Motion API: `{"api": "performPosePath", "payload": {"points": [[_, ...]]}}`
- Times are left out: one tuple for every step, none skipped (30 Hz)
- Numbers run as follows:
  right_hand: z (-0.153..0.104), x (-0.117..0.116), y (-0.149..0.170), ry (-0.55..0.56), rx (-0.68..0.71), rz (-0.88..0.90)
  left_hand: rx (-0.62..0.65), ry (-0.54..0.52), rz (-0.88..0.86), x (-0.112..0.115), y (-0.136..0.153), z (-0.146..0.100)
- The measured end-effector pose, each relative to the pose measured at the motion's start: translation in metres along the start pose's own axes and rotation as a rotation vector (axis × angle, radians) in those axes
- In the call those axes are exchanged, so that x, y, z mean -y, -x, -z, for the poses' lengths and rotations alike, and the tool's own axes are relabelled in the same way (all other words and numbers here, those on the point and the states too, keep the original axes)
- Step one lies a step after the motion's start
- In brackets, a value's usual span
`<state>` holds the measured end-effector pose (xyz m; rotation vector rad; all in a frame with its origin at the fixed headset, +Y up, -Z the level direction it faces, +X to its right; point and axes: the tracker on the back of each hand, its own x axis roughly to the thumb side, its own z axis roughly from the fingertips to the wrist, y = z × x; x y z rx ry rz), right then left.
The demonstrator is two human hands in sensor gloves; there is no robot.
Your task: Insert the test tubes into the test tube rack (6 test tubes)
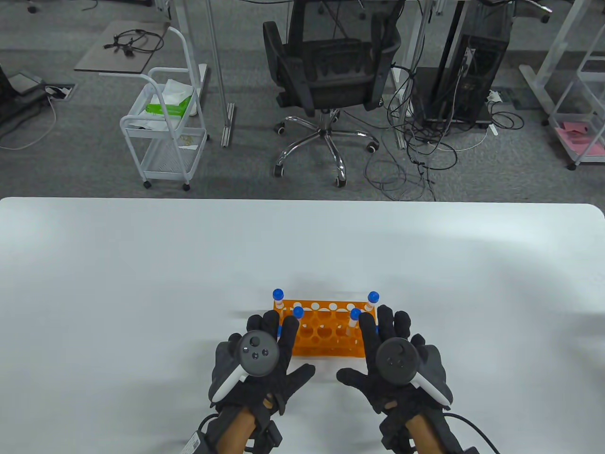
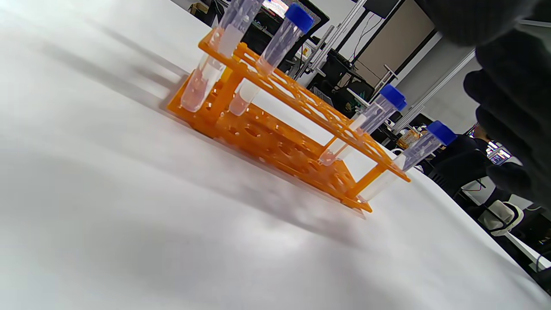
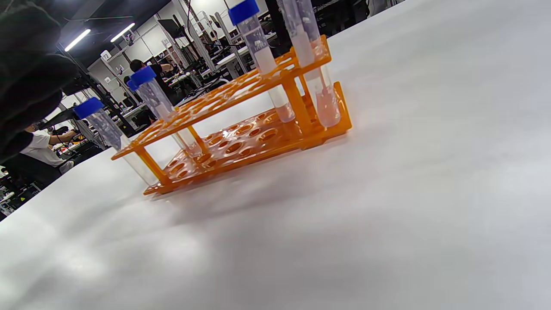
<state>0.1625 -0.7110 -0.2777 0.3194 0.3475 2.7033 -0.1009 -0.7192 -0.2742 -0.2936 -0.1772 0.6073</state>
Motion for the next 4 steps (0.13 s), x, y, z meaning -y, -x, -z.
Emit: {"api": "performPosePath", "payload": {"points": [[0.0,0.0001,0.0,0.0,0.0,0.0,0.0,0.0,0.0,0.0,0.0,0.0],[0.0001,0.0,0.0002,0.0,0.0,0.001,-0.001,0.001,0.0,0.0001,0.0,0.0],[0.0002,0.0001,0.0002,0.001,0.0,0.002,-0.001,0.002,0.0,0.0002,0.0,0.0001],[0.0003,0.0001,0.0002,0.001,0.0,0.001,-0.001,0.003,0.001,0.0002,0.0,0.0001]]}}
